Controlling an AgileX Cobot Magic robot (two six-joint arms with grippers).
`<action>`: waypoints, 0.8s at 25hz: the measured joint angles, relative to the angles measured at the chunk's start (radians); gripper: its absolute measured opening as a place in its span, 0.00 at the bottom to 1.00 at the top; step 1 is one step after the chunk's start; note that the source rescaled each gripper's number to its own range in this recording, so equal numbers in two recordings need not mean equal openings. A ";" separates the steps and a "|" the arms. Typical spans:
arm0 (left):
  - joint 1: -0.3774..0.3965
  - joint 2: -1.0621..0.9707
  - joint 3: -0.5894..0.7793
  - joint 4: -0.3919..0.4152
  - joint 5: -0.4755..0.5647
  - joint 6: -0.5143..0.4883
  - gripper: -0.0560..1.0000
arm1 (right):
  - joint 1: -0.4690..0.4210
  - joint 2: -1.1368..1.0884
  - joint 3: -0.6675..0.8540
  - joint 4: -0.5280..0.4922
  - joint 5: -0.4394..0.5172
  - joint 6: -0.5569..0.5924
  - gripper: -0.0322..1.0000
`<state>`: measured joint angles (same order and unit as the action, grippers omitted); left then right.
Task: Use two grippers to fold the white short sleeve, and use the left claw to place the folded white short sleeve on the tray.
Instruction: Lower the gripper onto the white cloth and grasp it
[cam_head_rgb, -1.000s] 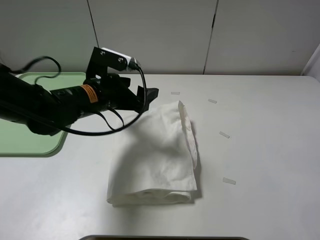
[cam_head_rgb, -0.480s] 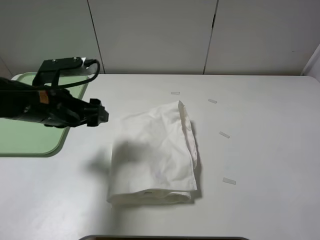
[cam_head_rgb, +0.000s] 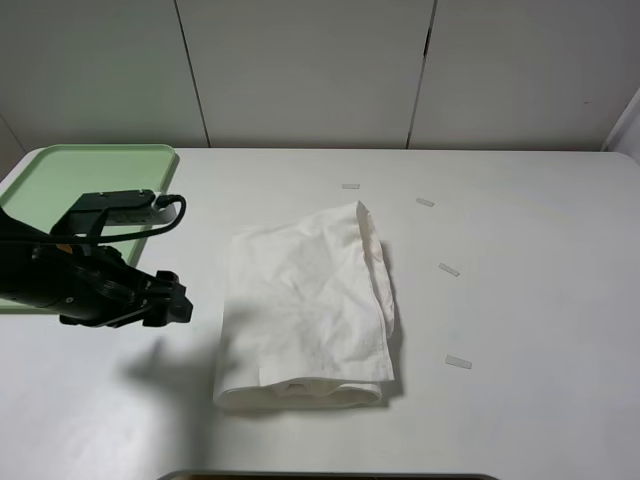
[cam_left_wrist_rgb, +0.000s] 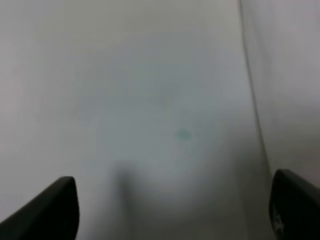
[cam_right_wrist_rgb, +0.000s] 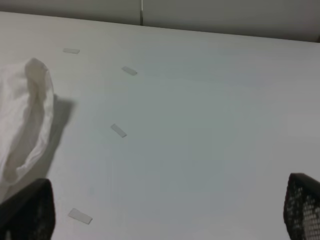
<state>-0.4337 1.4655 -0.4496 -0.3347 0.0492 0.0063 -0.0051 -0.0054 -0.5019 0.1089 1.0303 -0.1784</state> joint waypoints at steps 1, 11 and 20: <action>0.000 0.000 0.000 -0.087 0.036 0.103 0.77 | 0.000 0.000 0.000 0.000 0.000 0.000 1.00; 0.000 -0.004 -0.105 -0.348 0.277 0.417 0.77 | 0.000 0.000 0.000 0.000 0.000 0.000 1.00; 0.043 -0.004 -0.122 -0.749 0.294 0.717 0.77 | 0.000 0.000 0.000 0.000 0.000 0.000 1.00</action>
<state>-0.3911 1.4613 -0.5714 -1.0839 0.3435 0.7238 -0.0051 -0.0054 -0.5019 0.1089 1.0303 -0.1784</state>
